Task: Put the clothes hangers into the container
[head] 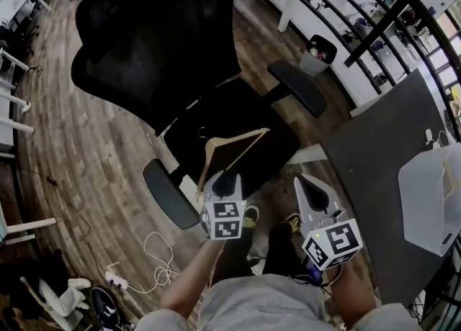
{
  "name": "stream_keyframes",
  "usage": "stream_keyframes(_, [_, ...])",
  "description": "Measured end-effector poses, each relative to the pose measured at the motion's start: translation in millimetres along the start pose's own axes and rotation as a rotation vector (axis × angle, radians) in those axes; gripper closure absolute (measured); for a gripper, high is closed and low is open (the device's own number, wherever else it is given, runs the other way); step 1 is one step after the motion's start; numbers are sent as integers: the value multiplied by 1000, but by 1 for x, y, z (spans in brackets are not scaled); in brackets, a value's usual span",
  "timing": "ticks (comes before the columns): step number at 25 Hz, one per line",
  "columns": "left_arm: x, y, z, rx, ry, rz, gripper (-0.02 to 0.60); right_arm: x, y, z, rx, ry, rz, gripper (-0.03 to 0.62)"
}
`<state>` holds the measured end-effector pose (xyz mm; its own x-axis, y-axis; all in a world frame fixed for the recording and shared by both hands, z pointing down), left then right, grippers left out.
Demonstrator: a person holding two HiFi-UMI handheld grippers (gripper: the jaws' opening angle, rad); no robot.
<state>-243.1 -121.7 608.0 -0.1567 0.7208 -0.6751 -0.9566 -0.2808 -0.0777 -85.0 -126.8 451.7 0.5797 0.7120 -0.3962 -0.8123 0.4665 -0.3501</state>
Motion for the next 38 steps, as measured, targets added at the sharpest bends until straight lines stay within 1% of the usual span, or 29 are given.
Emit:
stream_keyframes(2, [-27,10,20,0,60,-18,457,-8,-6,17,-9,29,-5,594])
stream_keyframes(3, [-40,15,30,20,85,-24,453,-12,-8,24,-13,41,-9,594])
stream_keyframes(5, [-65,25,51,86,134,-39,441,-21,-12,38,-23,60,-17,594])
stream_keyframes(7, [-87,34,72,136,177,-74,419,-29,-18,50,-29,76,-22,594])
stream_keyframes(8, [-98,39,82,144,196,-99,409,-35,-21,55,-30,82,-23,594])
stream_keyframes(12, [-136,61,119,129,267,-200,377,-57,-30,76,-40,103,-42,594])
stream_keyframes(14, [-151,69,141,100,319,-252,387,-68,-31,88,-43,131,-73,594])
stream_keyframes(15, [-159,72,152,83,349,-264,390,-73,-31,95,-42,145,-88,594])
stream_keyframes(20, [-187,82,200,-17,476,-269,387,-86,-29,118,-36,188,-146,594])
stream_keyframes(23, [-200,85,216,-17,507,-269,387,-90,-39,128,-59,200,-142,594])
stream_keyframes(25, [-206,87,222,-14,520,-261,387,-93,-46,135,-75,210,-131,594])
stream_keyframes(30, [-217,87,227,-60,531,-241,400,-99,-58,149,-112,241,-112,594])
stream_keyframes(34, [-223,87,232,-67,559,-225,405,-99,-63,159,-144,262,-106,594])
stream_keyframes(36, [-226,86,235,-62,590,-217,410,-99,-63,164,-153,272,-101,594])
stream_keyframes(38, [-228,86,235,-52,600,-218,417,-97,-62,167,-156,278,-95,594])
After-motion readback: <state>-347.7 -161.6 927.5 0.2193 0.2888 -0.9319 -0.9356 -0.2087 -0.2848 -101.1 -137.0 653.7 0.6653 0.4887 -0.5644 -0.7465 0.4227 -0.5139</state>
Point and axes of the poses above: the fingertips, and each gripper's own axes: x backward along the fingers, y to its left, z out of its underside, the point moved 2 cm from there along x, backward along the fingers, and after that the axes turned 10 degrees about -x, right-handed, at the moved point
